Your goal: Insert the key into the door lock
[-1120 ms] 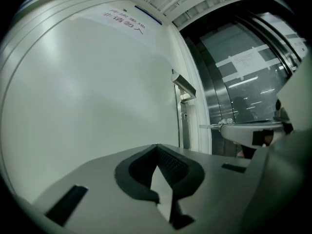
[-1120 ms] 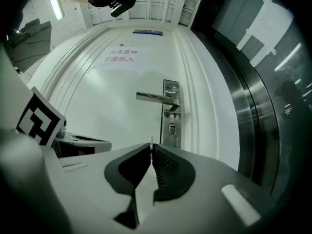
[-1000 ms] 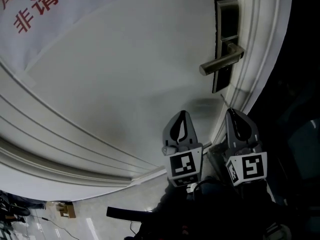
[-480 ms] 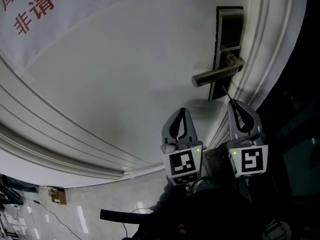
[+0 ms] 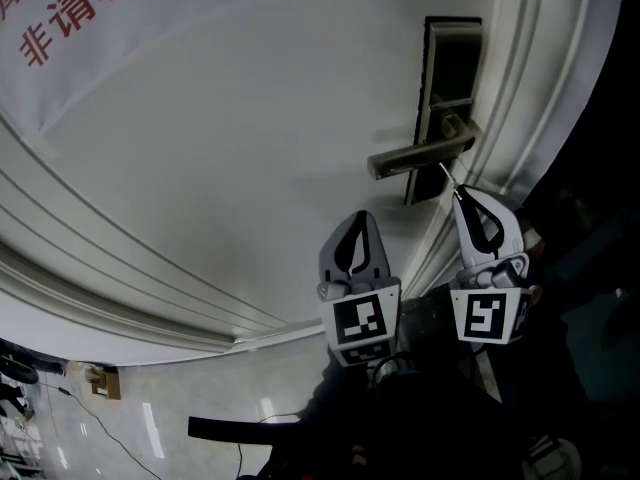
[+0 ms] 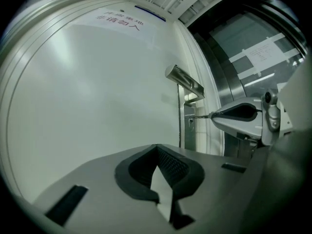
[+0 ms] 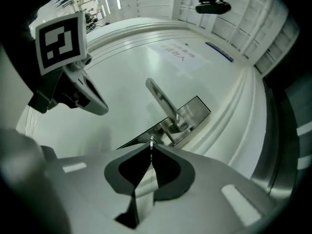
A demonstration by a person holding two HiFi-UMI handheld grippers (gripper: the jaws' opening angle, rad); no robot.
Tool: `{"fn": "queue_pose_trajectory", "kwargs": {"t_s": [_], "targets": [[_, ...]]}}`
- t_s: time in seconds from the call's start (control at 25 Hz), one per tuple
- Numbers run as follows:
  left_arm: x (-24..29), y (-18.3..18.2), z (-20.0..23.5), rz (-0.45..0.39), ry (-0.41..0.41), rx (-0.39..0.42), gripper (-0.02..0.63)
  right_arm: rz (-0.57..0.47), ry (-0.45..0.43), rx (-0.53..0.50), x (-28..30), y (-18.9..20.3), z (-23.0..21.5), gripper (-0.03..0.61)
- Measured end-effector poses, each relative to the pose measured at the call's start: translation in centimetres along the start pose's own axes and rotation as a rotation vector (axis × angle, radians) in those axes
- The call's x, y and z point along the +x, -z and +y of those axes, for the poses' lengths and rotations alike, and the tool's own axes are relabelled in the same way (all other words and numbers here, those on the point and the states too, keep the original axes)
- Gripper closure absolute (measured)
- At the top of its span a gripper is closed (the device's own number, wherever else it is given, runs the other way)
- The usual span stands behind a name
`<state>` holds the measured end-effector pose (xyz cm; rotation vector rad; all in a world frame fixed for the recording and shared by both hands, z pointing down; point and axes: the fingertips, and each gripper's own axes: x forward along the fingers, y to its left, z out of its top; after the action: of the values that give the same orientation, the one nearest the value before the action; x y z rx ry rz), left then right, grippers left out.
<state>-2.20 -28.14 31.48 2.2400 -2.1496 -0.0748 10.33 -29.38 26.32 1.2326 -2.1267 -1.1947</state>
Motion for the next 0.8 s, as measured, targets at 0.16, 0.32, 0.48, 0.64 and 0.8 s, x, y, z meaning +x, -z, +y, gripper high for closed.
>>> {"fn": "queue_pose_trajectory", "kwargs": {"t_s": [0.16,0.32,0.48,0.64,0.8], "targets": [[0.4,0.2,-0.6,-0.008,0.02,-0.013,0.612,0.018,-0.007,-0.124,-0.1,0.4,0.1,0.566],[1.0,0.1,-0.8,-0.008,0.042,0.003,0.612,0.026,0.006,-0.226,0.3,0.4,0.3,0.566],[1.3,0.3,-1.8,-0.003,0.09,-0.012,0.612,0.045,0.016,-0.29,0.4,0.7,0.4,0.566],[1.5,0.3,-2.5,-0.005,0.114,-0.022,0.612,0.061,0.015,-0.326,0.5,1.0,0.4,0.566],[1.9,0.4,-2.8,0.007,0.132,-0.013,0.612,0.076,0.014,-0.362,0.9,1.2,0.5,0.566]]}}
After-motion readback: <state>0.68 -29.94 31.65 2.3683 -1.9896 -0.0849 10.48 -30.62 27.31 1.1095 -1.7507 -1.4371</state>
